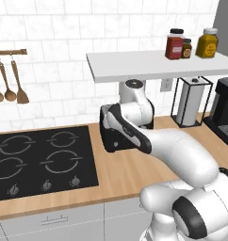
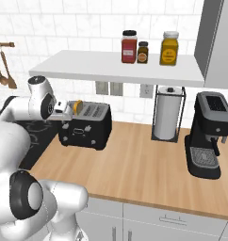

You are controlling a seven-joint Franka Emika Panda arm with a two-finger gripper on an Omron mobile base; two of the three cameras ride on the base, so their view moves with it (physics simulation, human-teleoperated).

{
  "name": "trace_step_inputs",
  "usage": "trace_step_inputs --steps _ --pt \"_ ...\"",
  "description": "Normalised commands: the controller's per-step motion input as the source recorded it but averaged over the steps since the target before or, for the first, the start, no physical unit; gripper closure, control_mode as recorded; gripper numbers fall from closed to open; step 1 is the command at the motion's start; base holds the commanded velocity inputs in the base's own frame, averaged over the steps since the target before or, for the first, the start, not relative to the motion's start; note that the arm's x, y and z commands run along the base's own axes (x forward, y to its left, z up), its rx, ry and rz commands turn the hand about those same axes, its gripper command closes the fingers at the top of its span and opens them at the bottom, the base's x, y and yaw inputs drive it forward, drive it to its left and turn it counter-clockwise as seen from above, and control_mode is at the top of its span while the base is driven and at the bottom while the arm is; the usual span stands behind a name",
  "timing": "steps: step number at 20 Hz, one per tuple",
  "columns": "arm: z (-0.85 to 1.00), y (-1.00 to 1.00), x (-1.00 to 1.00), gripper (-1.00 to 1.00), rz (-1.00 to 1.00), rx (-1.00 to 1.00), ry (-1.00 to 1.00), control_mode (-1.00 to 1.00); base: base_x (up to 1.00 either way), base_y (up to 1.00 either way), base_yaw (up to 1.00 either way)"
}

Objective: Start the toaster. Once the lever pops up, take the bread to the plate on the dining counter.

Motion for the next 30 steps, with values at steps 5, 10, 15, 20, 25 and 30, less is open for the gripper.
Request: trace_step_inputs --steps 5,10,15,20,25,30 --pt "-0.62 0.0 0.57 -1.0 0.0 0.0 -0.23 -1.0 0.0 0.0 0.0" --pt "-0.34 0.01 0.59 -1.0 0.0 0.0 -0.22 -1.0 0.0 0.0 0.0" --pt "-0.05 0.0 0.25 -1.0 -0.01 0.0 0.04 -1.0 0.0 0.0 0.0" --pt "0.0 0.0 0.0 -1.0 0.0 0.0 0.03 -1.0 0.0 0.0 0.0" --pt "0.0 0.0 -0.01 -1.0 0.0 0.0 0.0 -1.0 0.0 0.0 0.0" --pt "0.0 0.0 0.0 1.0 0.0 0.0 0.0 -1.0 0.0 0.0 0.0"
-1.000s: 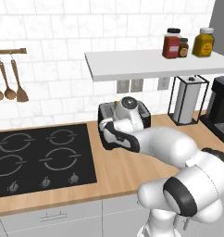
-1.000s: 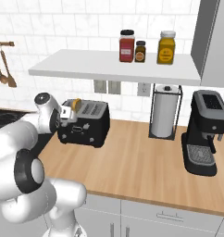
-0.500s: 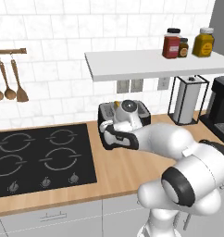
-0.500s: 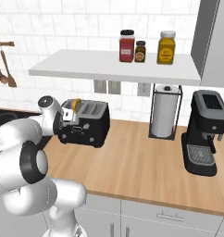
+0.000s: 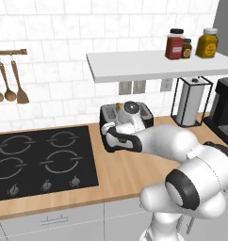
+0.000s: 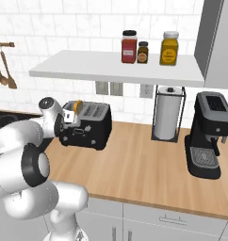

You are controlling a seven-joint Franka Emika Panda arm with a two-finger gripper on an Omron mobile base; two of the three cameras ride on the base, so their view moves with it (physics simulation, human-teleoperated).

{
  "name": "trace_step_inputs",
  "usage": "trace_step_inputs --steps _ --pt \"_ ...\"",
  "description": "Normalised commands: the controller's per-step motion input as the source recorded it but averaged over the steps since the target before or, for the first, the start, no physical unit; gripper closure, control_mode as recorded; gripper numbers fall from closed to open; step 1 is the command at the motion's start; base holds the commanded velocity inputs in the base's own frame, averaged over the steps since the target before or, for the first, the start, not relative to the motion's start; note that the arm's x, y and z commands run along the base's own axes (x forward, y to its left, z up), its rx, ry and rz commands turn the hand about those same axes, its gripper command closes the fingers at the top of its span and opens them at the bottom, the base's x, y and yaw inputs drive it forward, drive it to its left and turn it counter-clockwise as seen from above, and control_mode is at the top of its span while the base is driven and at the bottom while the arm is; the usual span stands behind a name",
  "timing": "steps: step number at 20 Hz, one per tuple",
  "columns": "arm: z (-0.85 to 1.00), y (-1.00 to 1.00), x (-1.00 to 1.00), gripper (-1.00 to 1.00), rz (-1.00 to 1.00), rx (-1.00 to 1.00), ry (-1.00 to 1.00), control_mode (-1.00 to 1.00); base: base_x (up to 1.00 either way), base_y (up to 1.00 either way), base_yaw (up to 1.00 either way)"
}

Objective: Start the toaster. Once the lever pops up, take the bread to the plate on the dining counter.

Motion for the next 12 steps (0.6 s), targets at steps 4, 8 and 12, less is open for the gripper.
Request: trace_step_inputs --steps 4,8,12 --pt "0.0 0.0 0.0 1.0 0.0 0.0 0.0 -1.0 0.0 0.0 0.0" --pt "0.0 0.0 0.0 1.0 0.0 0.0 0.0 -1.0 0.0 0.0 0.0" --pt "-0.08 0.0 0.0 1.0 0.0 0.0 0.01 -1.0 0.0 0.0 0.0"
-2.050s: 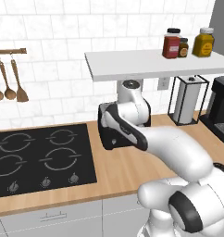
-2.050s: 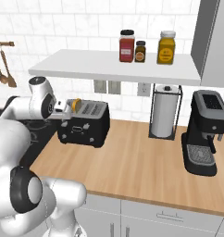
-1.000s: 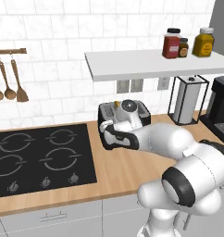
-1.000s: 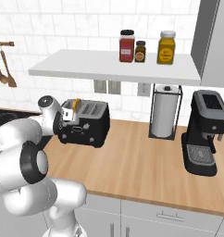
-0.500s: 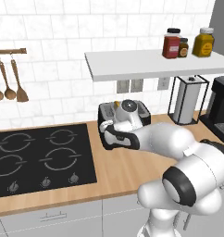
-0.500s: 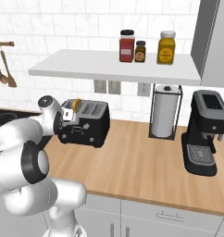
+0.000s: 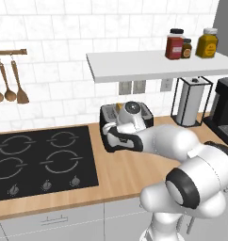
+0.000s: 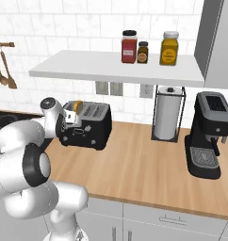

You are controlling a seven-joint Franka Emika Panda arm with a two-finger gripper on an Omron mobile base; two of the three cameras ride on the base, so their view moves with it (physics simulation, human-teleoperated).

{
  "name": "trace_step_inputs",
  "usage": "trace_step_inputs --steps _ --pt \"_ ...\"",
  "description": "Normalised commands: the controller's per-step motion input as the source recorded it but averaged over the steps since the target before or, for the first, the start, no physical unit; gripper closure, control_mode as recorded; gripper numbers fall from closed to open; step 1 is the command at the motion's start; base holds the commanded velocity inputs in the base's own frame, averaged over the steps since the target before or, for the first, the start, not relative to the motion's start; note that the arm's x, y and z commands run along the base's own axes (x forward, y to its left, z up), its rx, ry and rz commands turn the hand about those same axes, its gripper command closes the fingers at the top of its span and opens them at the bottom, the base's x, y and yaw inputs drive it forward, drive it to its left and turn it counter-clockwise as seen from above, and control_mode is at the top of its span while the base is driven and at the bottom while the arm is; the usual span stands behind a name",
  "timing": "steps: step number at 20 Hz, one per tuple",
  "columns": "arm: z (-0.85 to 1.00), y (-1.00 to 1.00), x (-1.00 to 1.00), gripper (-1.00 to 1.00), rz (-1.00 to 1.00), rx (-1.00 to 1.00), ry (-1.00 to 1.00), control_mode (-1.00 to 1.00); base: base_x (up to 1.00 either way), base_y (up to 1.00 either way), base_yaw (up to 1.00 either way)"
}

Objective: Start the toaster. Once the lever pops up, take the bread to the plate on the dining counter.

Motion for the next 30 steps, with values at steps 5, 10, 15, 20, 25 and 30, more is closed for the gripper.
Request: trace_step_inputs --steps 5,10,15,20,25,30 --pt "-0.33 0.0 0.0 1.0 0.0 0.0 0.0 -1.0 0.0 0.0 0.0" --pt "-0.36 0.0 -0.03 1.0 0.0 0.0 0.0 -1.0 0.0 0.0 0.0" --pt "-0.43 0.0 -0.05 1.0 0.0 -0.01 0.0 -1.0 0.0 0.0 0.0" --pt "-0.62 -0.02 -0.11 1.0 -0.01 0.0 0.02 -1.0 0.0 0.0 0.0" --pt "-0.92 -0.08 -0.14 1.0 -0.05 -0.01 0.04 -1.0 0.0 0.0 0.0" --pt "-1.0 -0.22 -0.39 1.0 -0.07 -0.01 0.02 -1.0 0.0 0.0 0.0"
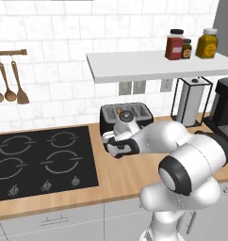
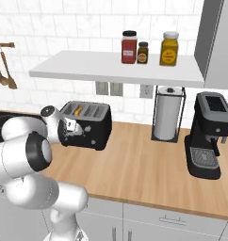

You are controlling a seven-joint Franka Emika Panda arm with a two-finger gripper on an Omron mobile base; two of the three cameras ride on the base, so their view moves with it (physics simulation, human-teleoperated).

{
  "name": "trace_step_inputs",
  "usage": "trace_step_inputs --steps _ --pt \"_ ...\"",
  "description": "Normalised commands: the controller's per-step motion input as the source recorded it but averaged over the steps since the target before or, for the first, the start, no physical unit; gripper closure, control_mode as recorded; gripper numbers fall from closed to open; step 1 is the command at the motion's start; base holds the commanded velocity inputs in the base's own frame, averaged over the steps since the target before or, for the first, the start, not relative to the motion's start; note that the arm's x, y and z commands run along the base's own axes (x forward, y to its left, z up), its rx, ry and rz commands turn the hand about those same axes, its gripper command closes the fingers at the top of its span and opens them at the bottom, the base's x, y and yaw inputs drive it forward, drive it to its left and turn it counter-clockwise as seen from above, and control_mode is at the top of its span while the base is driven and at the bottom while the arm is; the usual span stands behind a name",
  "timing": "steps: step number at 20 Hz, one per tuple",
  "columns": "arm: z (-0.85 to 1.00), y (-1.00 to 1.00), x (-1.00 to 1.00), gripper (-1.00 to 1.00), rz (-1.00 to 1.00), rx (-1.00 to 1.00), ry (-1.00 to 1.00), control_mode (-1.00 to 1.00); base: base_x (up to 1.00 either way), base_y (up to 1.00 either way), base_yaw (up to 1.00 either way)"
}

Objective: Start the toaster. Once the lever pops up, take the bread to the plate on the dining counter.

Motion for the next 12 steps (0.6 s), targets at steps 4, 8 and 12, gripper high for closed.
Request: trace_step_inputs --steps 4,8,12 --pt "-0.99 -0.41 -0.53 1.0 -0.09 0.0 0.0 -1.0 0.0 0.0 0.0" --pt "-0.37 -0.06 -0.26 1.0 -0.01 0.0 0.0 -1.0 0.0 0.0 0.0" --pt "-0.09 -0.14 -0.79 1.0 0.0 0.0 -0.01 -1.0 0.0 0.0 0.0"
